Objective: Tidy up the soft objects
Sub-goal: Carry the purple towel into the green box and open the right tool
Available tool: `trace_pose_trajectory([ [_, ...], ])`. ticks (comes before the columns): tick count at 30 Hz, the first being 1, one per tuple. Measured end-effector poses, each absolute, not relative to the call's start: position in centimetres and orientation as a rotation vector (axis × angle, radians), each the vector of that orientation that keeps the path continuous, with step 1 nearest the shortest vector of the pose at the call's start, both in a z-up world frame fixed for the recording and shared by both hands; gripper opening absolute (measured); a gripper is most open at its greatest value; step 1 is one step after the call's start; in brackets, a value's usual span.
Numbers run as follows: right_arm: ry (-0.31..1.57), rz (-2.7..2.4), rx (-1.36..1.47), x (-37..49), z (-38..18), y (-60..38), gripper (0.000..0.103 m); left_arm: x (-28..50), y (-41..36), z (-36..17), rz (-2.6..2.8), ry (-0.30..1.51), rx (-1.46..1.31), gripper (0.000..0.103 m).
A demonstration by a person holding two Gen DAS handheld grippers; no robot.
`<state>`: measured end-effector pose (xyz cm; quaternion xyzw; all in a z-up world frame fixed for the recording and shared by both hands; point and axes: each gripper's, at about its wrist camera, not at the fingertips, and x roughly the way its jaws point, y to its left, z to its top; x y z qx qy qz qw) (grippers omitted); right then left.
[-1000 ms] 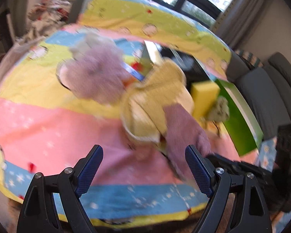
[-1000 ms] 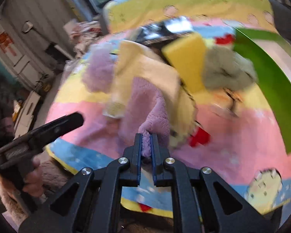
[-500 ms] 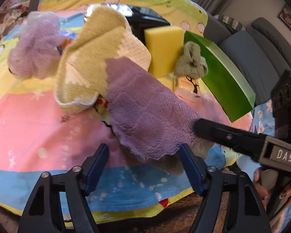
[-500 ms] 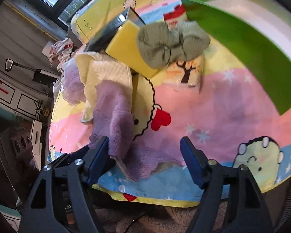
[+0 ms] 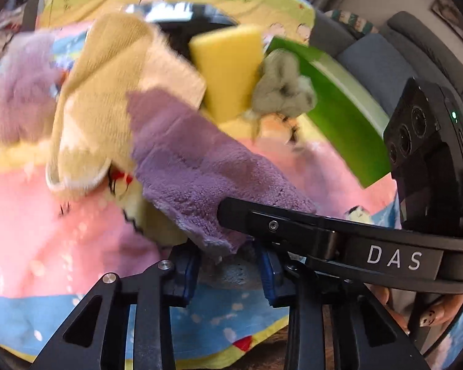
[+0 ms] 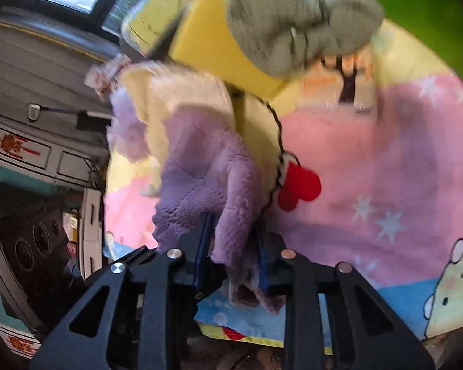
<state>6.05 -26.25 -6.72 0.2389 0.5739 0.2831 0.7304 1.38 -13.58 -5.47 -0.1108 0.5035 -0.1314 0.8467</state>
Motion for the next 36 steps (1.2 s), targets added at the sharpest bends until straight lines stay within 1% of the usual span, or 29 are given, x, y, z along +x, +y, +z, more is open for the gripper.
trace_pose_trajectory([
  [2, 1.199, 0.628, 0.527, 6.0, -5.2, -27.3, 0.026, 1.2, -13.7, -3.5, -0.29, 1.017, -0.206, 0.032],
  [5, 1.075, 0.619, 0.528, 6.1, -1.2, -28.9, 0.026, 1.4, -15.1, 0.3, -0.321, 0.909, -0.145, 0.032],
  [9, 0.906, 0.553, 0.522, 6.5, 3.7, -31.7, 0.026, 3.5, -17.9, 4.6, -0.407, 0.792, -0.117, 0.032],
  [14, 0.77, 0.422, 0.489, 7.7, 6.7, -35.2, 0.026, 5.9, -21.2, 7.1, -0.503, 0.715, -0.074, 0.032],
  [17, 0.732, 0.344, 0.49, 8.8, 7.1, -37.9, 0.026, 8.0, -23.7, 7.3, -0.563, 0.693, -0.066, 0.032],
  [20, 0.719, 0.264, 0.496, 10.2, 6.5, -39.9, 0.025, 10.2, -26.1, 6.3, -0.61, 0.694, -0.053, 0.032],
  [23, 0.731, 0.199, 0.509, 10.8, 4.6, -42.4, 0.025, 11.7, -28.5, 4.6, -0.634, 0.736, -0.029, 0.032],
  [26, 0.787, 0.121, 0.525, 12.1, 2.3, -44.3, 0.025, 13.2, -30.6, 2.1, -0.648, 0.806, -0.026, 0.032],
  [29, 0.814, 0.065, 0.504, 12.6, 1.3, -45.5, 0.025, 14.4, -31.8, 0.4, -0.648, 0.855, -0.042, 0.032],
  [35, 0.825, 0.009, 0.483, 13.7, -0.2, -46.9, 0.025, 15.0, -33.5, -0.9, -0.629, 0.875, -0.038, 0.033],
  [36, 0.824, -0.02, 0.471, 13.6, -0.3, -47.1, 0.027, 15.1, -33.7, -1.1, -0.616, 0.876, -0.033, 0.032],
])
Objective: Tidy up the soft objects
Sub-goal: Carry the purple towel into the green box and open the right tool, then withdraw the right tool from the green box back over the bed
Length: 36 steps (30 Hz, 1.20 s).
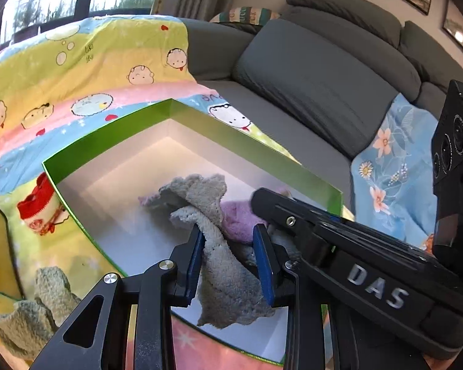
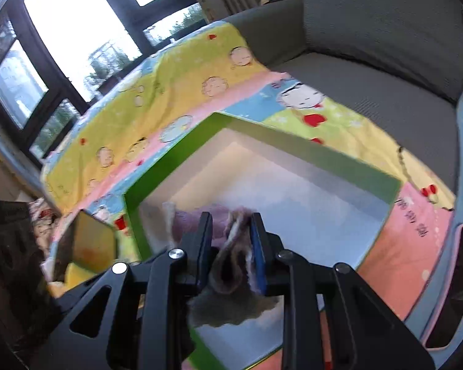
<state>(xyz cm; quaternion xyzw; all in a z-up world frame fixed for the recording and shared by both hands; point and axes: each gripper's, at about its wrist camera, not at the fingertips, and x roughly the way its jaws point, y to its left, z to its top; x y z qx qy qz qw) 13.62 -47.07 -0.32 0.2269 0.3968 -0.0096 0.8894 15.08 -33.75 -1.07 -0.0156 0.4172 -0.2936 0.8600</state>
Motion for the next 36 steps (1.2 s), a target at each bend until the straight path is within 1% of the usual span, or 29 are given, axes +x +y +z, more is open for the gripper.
trace_pose_trajectory([
  [2, 0.818, -0.081, 0.455, 13.6, -0.4, -47.6, 0.027, 15.2, -34.0, -1.3, -0.596, 0.886, -0.037, 0.033],
  [3, 0.81, -0.101, 0.456, 13.5, -0.4, -48.0, 0.031, 15.2, -34.1, -1.4, -0.588, 0.893, -0.039, 0.033],
  [4, 0.804, -0.112, 0.464, 13.8, -0.6, -48.4, 0.044, 15.1, -34.1, -1.5, -0.589, 0.895, -0.039, 0.033],
  [5, 0.794, -0.126, 0.476, 13.7, -0.7, -48.8, 0.054, 15.1, -34.1, -1.5, -0.581, 0.898, -0.038, 0.035],
  [6, 0.773, -0.141, 0.489, 13.6, -0.8, -49.3, 0.073, 15.1, -34.2, -1.7, -0.55, 0.908, -0.032, 0.043],
  [7, 0.756, -0.145, 0.498, 13.7, -1.1, -49.8, 0.079, 15.1, -34.2, -1.8, -0.523, 0.913, -0.024, 0.047],
  [8, 0.742, -0.141, 0.511, 13.7, -1.2, -50.1, 0.079, 15.1, -34.2, -1.9, -0.5, 0.909, -0.016, 0.052],
  [9, 0.739, -0.13, 0.527, 13.7, -1.5, -50.4, 0.079, 15.0, -34.1, -1.9, -0.469, 0.897, -0.009, 0.061],
  [10, 0.741, -0.127, 0.534, 13.9, -1.6, -50.5, 0.079, 15.1, -34.1, -1.9, -0.459, 0.896, -0.01, 0.064],
  [12, 0.729, -0.13, 0.517, 14.1, -1.5, -50.2, 0.079, 15.1, -34.1, -1.9, -0.461, 0.897, -0.017, 0.066],
  [16, 0.748, -0.134, 0.497, 14.8, -1.8, -49.5, 0.078, 15.4, -33.9, -2.1, -0.455, 0.9, -0.05, 0.067],
  [20, 0.714, -0.145, 0.477, 14.7, -1.8, -49.4, 0.078, 15.5, -33.8, -1.9, -0.426, 0.907, -0.066, 0.067],
  [24, 0.699, -0.175, 0.506, 14.5, -2.0, -49.9, 0.078, 15.2, -34.5, -2.2, -0.393, 0.885, -0.007, 0.067],
  [26, 0.69, -0.175, 0.511, 14.2, -2.1, -49.9, 0.077, 15.3, -34.7, -2.4, -0.389, 0.878, 0.006, 0.067],
  [28, 0.686, -0.206, 0.528, 13.8, -2.2, -50.1, 0.072, 15.4, -34.7, -2.5, -0.398, 0.86, 0.005, 0.067],
  [29, 0.686, -0.22, 0.531, 13.7, -2.2, -50.0, 0.072, 15.4, -34.6, -2.5, -0.401, 0.849, 0.002, 0.067],
  [36, 0.687, -0.287, 0.531, 12.9, -2.2, -49.6, 0.073, 15.6, -35.1, -2.6, -0.448, 0.823, 0.05, 0.067],
])
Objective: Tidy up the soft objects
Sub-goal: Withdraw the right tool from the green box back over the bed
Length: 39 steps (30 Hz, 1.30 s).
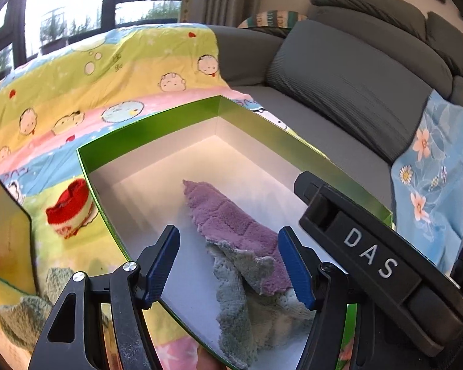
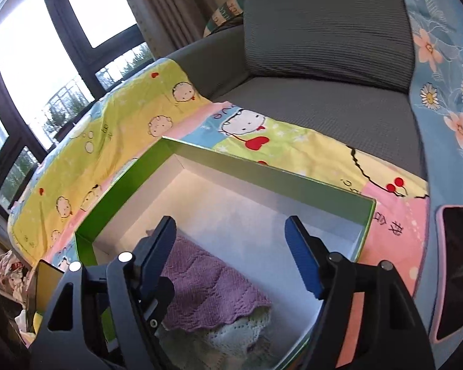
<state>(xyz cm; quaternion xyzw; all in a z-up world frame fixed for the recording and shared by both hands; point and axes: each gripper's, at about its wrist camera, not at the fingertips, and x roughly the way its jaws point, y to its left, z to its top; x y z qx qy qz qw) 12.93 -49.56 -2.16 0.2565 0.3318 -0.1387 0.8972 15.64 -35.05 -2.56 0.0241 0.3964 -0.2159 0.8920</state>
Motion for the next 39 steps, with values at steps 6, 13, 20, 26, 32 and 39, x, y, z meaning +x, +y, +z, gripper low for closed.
trace_pose_trajectory([
  [6, 0.683, -0.335, 0.541, 12.6, -2.2, -49.6, 0.075, 16.0, -35.3, -2.6, -0.511, 0.805, 0.072, 0.067],
  [13, 0.696, -0.353, 0.53, 12.6, -2.0, -49.3, 0.08, 15.9, -35.4, -2.6, -0.53, 0.787, 0.089, 0.067],
  [20, 0.674, -0.191, 0.581, 11.4, -1.0, -49.1, 0.099, 13.4, -34.3, -0.6, -0.497, 0.816, 0.092, 0.067],
  [26, 0.64, -0.158, 0.516, 9.7, 1.8, -47.5, 0.102, 11.0, -30.3, 1.2, -0.441, 0.85, 0.023, 0.078],
  [32, 0.654, -0.086, 0.404, 8.4, 3.8, -44.3, 0.102, 8.0, -23.4, 3.3, -0.281, 0.83, -0.049, 0.078],
  [39, 0.699, 0.094, 0.307, 7.9, 4.8, -38.9, 0.102, 3.0, -12.8, 4.2, 0.038, 0.792, -0.125, 0.079],
])
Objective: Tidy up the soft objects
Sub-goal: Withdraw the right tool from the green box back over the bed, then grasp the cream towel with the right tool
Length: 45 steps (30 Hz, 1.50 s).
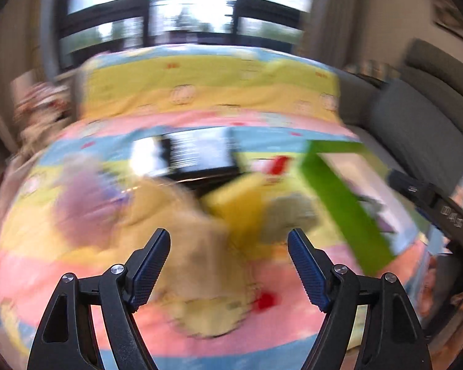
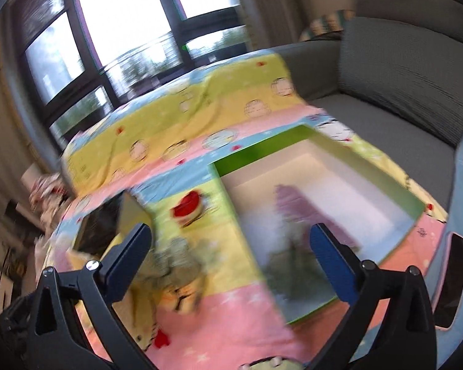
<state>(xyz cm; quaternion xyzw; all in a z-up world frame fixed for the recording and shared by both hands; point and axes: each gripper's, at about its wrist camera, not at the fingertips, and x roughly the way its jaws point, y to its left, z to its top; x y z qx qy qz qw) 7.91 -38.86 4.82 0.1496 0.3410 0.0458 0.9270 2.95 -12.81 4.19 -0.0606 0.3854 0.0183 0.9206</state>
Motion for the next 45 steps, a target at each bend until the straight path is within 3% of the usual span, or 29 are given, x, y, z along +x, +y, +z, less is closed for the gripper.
trace_pose_trajectory([
  [13, 0.856, 0.408, 0.188, 7.1, 3.6, -27.0, 0.102, -3.4, 0.6, -0.5, 0.309, 0.851, -0.34, 0.079],
  [30, 1.078, 0.541, 0.235, 11.1, -4.1, -17.1, 0.092, -3.3, 3.7, -3.9, 0.305, 0.888, -0.472, 0.079],
  [32, 1.096, 0.517, 0.201, 11.5, -5.3, -16.1, 0.083, -3.2, 3.8, -4.1, 0.305, 0.897, -0.479, 0.079],
  [35, 1.101, 0.473, 0.157, 11.7, -6.4, -15.4, 0.059, -3.2, 4.0, -4.2, 0.31, 0.895, -0.482, 0.079],
  [37, 1.079, 0.445, 0.122, 11.8, -6.2, -15.6, 0.025, -3.2, 4.3, -4.2, 0.307, 0.896, -0.491, 0.079],
  [40, 1.073, 0.496, 0.191, 11.4, -4.9, -17.2, 0.016, -3.4, 4.6, -4.2, 0.302, 0.898, -0.511, 0.079],
  [45, 1.005, 0.629, 0.249, 8.3, 0.4, -20.1, 0.016, -3.8, 4.7, -3.4, 0.265, 0.869, -0.54, 0.079],
])
